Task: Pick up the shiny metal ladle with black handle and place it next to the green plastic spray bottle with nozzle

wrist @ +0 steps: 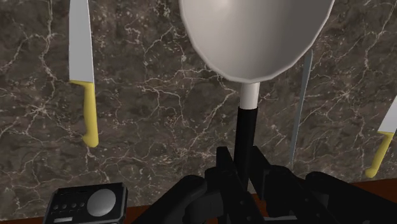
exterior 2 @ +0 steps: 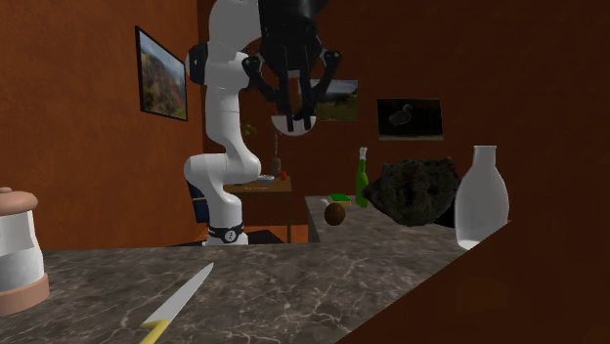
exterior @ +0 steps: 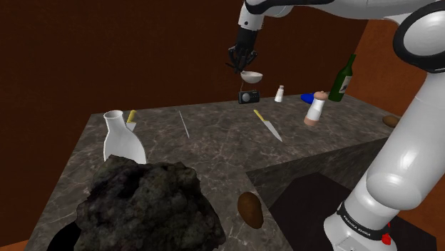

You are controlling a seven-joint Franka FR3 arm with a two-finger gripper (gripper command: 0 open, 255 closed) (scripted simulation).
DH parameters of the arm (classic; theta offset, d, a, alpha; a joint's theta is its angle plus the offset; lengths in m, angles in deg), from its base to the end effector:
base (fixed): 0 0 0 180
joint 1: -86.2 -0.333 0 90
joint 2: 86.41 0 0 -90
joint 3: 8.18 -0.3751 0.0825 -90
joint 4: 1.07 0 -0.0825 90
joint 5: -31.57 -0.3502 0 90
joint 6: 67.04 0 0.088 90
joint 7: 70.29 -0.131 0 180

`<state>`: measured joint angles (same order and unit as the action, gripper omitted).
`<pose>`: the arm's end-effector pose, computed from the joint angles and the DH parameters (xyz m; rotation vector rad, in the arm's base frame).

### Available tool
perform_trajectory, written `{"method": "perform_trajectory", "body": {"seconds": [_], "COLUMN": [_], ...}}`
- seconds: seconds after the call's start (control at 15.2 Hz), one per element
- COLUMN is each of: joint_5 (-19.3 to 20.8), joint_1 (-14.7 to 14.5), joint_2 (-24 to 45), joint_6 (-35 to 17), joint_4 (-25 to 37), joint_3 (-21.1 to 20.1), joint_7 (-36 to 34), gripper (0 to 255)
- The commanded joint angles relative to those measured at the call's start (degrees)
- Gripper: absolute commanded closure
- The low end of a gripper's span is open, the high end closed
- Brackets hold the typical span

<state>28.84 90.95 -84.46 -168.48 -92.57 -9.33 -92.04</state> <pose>0.5543 -0.0298 0.6490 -2.9890 0.6820 -0.1998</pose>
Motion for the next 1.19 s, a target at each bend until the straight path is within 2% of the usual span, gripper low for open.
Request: {"method": "perform_trajectory", "body": {"seconds": [0.0,0.33,0.73,1.12], "joint_5": [0.0,0.04,0.31,-0.35], "joint_1": [0.08,0.09,-2.77,-5.42], "joint_2": [0.23,1.35,-8.84,-17.19], "joint_6": [1.85,5.92,3.72,3.13], "joint_4": [2.06,7.25,-4.89,-13.55], "joint_3": [0.07,0.08,-2.88,-6.59], "joint_7": [0.08,-0.11,-5.85,-12.02], "gripper": [255,255,255,255]}}
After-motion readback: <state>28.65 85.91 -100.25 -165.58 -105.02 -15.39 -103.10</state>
